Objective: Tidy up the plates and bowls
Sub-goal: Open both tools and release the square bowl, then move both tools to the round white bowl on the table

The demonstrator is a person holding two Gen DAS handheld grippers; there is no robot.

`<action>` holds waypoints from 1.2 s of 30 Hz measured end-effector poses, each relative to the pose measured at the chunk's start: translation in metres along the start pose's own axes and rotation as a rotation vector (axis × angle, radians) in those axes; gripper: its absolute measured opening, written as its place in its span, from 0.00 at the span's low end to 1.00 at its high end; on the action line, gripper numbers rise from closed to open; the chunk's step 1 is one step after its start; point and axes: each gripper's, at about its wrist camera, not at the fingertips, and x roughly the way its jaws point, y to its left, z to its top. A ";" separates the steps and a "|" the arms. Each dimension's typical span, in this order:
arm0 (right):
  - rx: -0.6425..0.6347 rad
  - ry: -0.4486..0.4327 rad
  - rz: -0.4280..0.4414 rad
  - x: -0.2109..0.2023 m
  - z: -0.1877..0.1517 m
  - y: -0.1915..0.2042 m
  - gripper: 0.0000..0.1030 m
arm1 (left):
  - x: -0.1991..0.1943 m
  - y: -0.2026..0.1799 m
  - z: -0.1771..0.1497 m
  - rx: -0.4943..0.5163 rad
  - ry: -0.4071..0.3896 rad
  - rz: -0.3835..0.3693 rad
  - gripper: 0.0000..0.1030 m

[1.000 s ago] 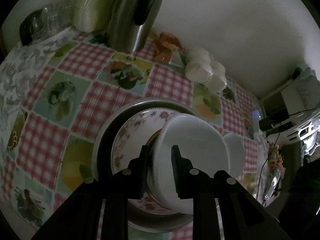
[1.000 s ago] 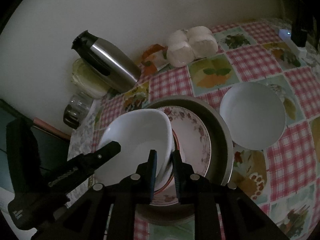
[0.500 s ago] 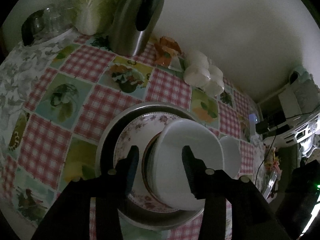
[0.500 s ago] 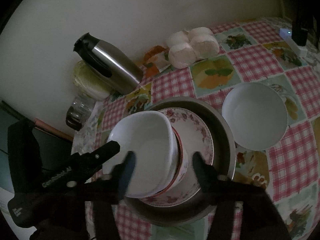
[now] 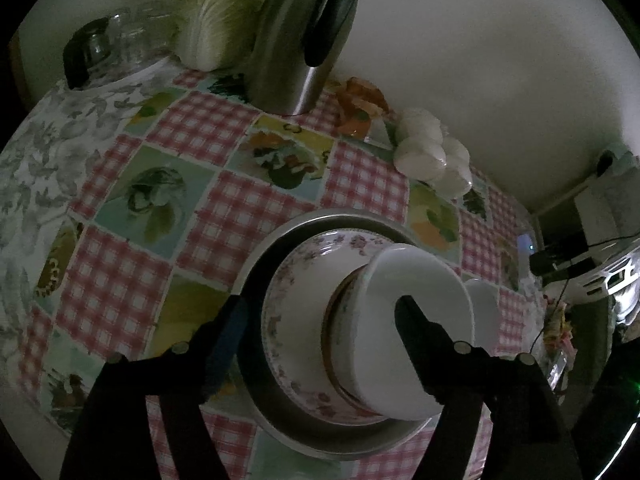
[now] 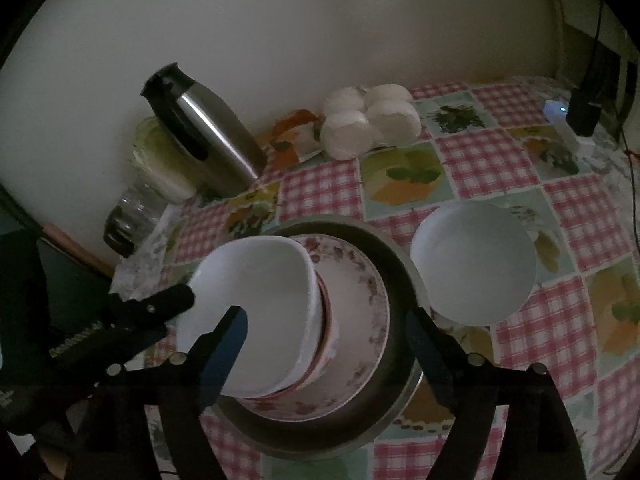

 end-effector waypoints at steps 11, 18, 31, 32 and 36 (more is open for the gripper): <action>-0.010 -0.012 -0.016 -0.003 -0.004 -0.001 0.87 | -0.001 0.008 0.001 -0.014 -0.008 0.028 0.75; -0.037 -0.036 -0.037 -0.007 -0.004 0.001 0.98 | -0.006 0.009 0.002 0.008 -0.063 0.074 0.92; -0.041 -0.038 -0.089 -0.015 -0.001 -0.001 1.00 | -0.013 0.016 0.005 -0.001 -0.096 0.159 0.94; -0.041 -0.041 -0.087 -0.017 -0.001 0.000 1.00 | -0.015 0.015 0.005 0.002 -0.100 0.163 0.94; -0.038 -0.055 -0.066 -0.028 0.002 0.000 1.00 | -0.024 0.010 0.004 0.022 -0.120 0.185 0.94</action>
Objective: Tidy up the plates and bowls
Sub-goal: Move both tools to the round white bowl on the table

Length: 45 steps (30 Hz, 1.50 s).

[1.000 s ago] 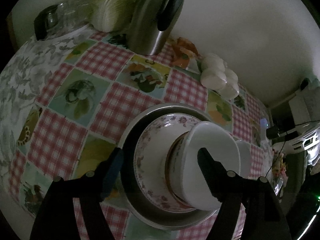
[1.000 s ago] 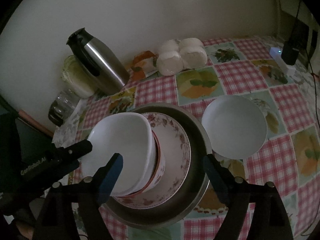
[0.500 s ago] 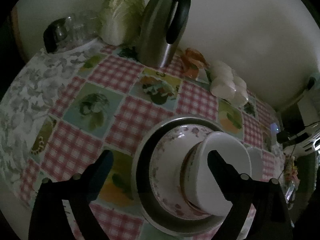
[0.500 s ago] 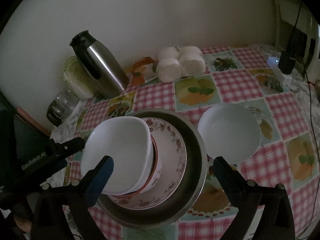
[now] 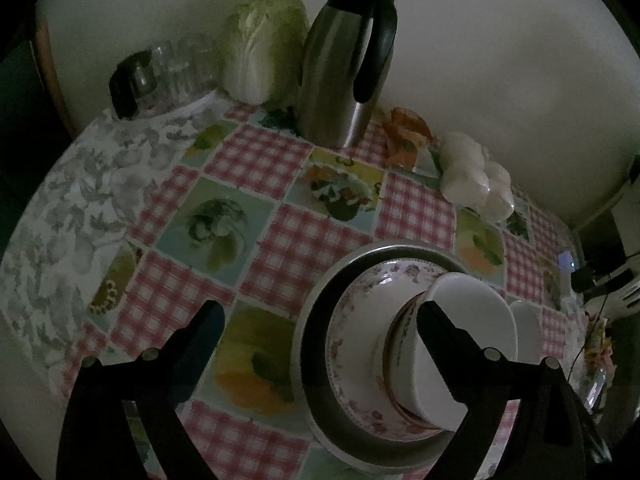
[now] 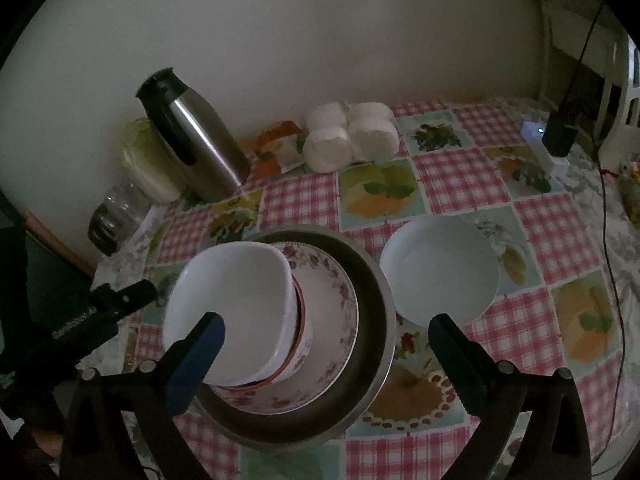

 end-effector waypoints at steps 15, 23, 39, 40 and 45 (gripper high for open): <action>0.145 -0.054 -0.084 -0.036 0.017 -0.079 1.00 | -0.032 -0.028 -0.003 0.067 -0.080 0.011 0.94; 0.268 -0.075 -0.156 -0.050 0.018 -0.140 1.00 | -0.035 -0.067 -0.009 0.134 -0.084 0.001 0.94; 0.366 -0.077 -0.220 -0.060 0.017 -0.202 1.00 | -0.030 -0.170 -0.034 0.362 -0.088 -0.020 0.94; 0.365 -0.075 -0.224 -0.059 0.018 -0.203 1.00 | -0.029 -0.176 -0.034 0.372 -0.088 -0.022 0.94; 0.362 -0.061 -0.242 -0.049 0.020 -0.207 1.00 | -0.022 -0.198 -0.038 0.405 -0.089 -0.039 0.94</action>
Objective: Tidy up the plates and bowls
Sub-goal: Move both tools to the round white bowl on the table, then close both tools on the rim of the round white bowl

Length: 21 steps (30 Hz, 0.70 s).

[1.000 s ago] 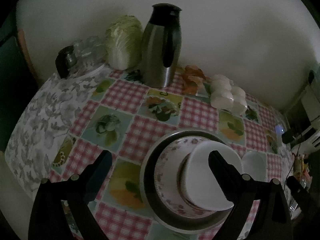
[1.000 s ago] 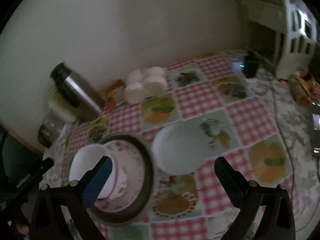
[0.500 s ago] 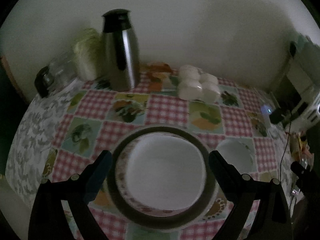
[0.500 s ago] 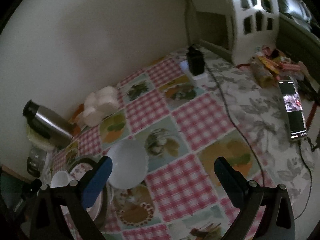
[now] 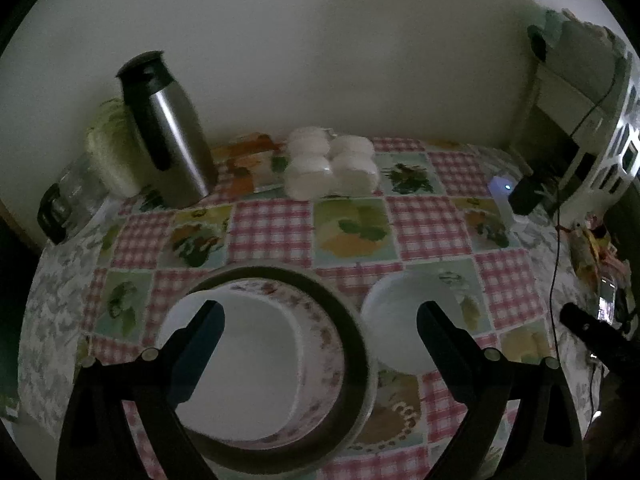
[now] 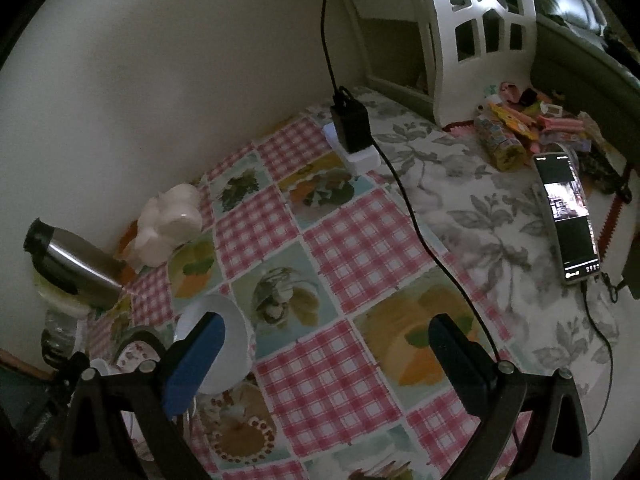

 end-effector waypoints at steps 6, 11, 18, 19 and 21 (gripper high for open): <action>-0.028 0.045 -0.007 0.022 -0.001 0.003 1.00 | 0.014 -0.011 0.007 -0.002 -0.010 -0.015 0.94; -0.037 0.083 -0.026 0.042 -0.004 0.004 1.00 | 0.028 -0.014 0.011 -0.022 -0.018 -0.051 0.94; -0.051 0.111 -0.027 0.062 -0.005 0.007 1.00 | 0.038 -0.028 0.018 0.000 -0.064 -0.149 0.94; -0.047 0.114 -0.027 0.063 -0.005 0.007 1.00 | 0.041 -0.031 0.019 0.002 -0.060 -0.168 0.94; -0.044 0.116 -0.030 0.066 -0.005 0.008 1.00 | 0.046 -0.035 0.021 0.008 -0.063 -0.193 0.94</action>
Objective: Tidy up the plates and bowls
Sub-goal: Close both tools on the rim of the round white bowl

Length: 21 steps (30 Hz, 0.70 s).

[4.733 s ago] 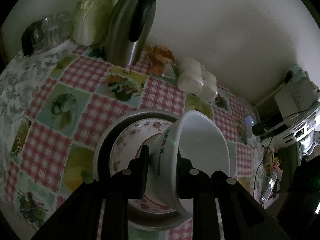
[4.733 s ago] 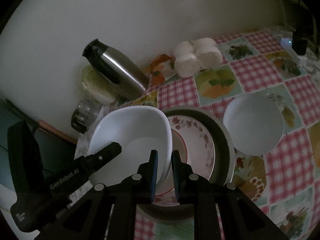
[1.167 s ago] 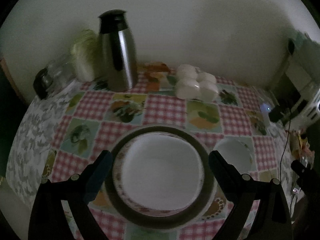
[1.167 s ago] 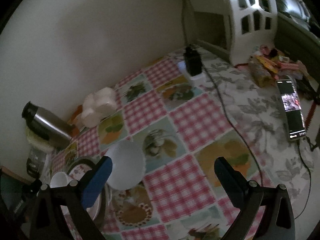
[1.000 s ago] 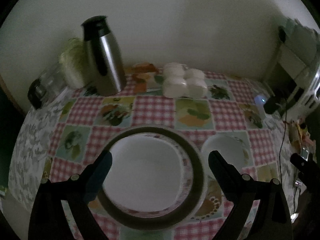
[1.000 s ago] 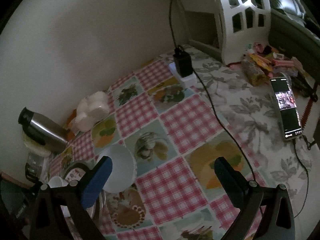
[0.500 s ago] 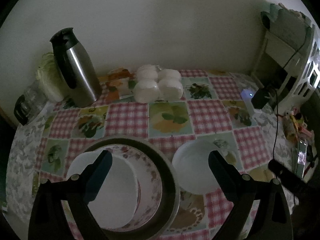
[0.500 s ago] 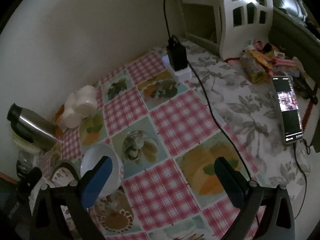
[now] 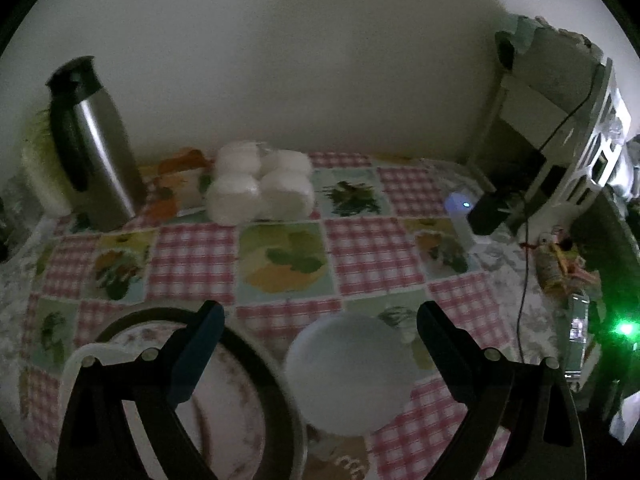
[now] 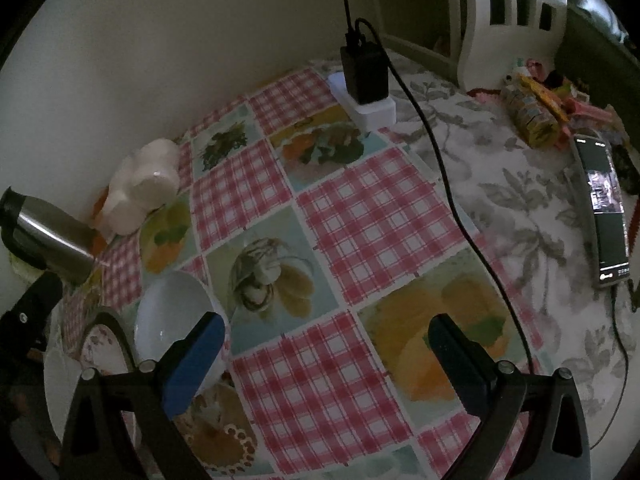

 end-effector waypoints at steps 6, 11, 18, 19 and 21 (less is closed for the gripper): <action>-0.038 0.014 -0.004 0.012 0.001 0.010 1.00 | 0.021 -0.006 0.002 0.015 0.024 -0.034 0.94; -0.077 0.013 -0.009 0.021 0.002 0.022 1.00 | 0.039 -0.006 0.000 0.029 0.043 0.017 0.94; -0.136 0.041 0.006 0.037 0.000 0.039 1.00 | 0.058 -0.007 -0.005 0.051 0.075 0.053 0.94; -0.148 0.038 0.001 0.038 0.000 0.041 1.00 | 0.060 -0.006 -0.005 0.042 0.077 0.051 0.94; -0.154 0.040 -0.009 0.042 -0.001 0.043 1.00 | 0.064 0.000 -0.006 0.007 0.086 0.037 0.94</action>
